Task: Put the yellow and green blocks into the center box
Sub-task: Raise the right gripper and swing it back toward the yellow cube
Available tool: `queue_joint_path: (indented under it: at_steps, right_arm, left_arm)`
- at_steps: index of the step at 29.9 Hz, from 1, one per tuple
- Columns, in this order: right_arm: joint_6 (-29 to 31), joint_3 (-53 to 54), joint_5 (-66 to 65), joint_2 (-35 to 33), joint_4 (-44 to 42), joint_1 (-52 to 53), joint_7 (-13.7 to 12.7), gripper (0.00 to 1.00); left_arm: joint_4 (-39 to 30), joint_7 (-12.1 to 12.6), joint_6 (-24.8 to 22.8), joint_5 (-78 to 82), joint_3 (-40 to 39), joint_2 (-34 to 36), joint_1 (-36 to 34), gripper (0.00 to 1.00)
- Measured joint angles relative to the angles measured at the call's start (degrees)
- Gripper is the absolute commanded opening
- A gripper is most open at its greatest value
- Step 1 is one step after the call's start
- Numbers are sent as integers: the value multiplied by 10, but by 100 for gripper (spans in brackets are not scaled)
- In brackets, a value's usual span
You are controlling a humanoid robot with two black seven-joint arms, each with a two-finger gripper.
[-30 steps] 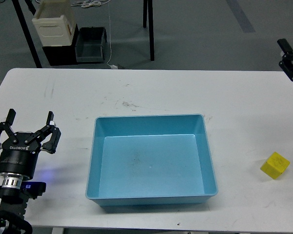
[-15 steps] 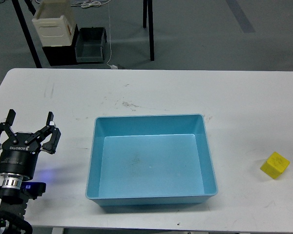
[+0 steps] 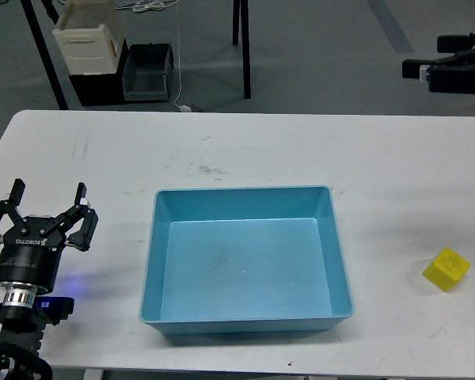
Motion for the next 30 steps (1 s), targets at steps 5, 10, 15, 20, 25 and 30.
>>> queue_joint_path:
  at_steps: [5,10,15,20,25,30]
  right_arm:
    - [2,-58,-8,-106,75,-4,0,99]
    - [3,-123,-27,-126,95,-8,0,98]
    - [3,-185,-128,-124,95,-17,0,98]
    - [3,-237,-160,-110,93,-26,0,98]
    - [4,-257,-164,-87,78,-32,0,98]
    - [6,-258,-170,-48,38,-42,0,99]
  left_arm:
    - [12,0,0,0,0,-8,-3,100]
    - [17,0,0,0,0,-12,-5,100]
    - [25,0,0,0,0,-13,-6,100]
    - [40,0,0,0,-1,-17,-7,100]
    - [49,0,0,0,0,-27,-7,100]
    - [52,0,0,0,1,-28,-7,100]
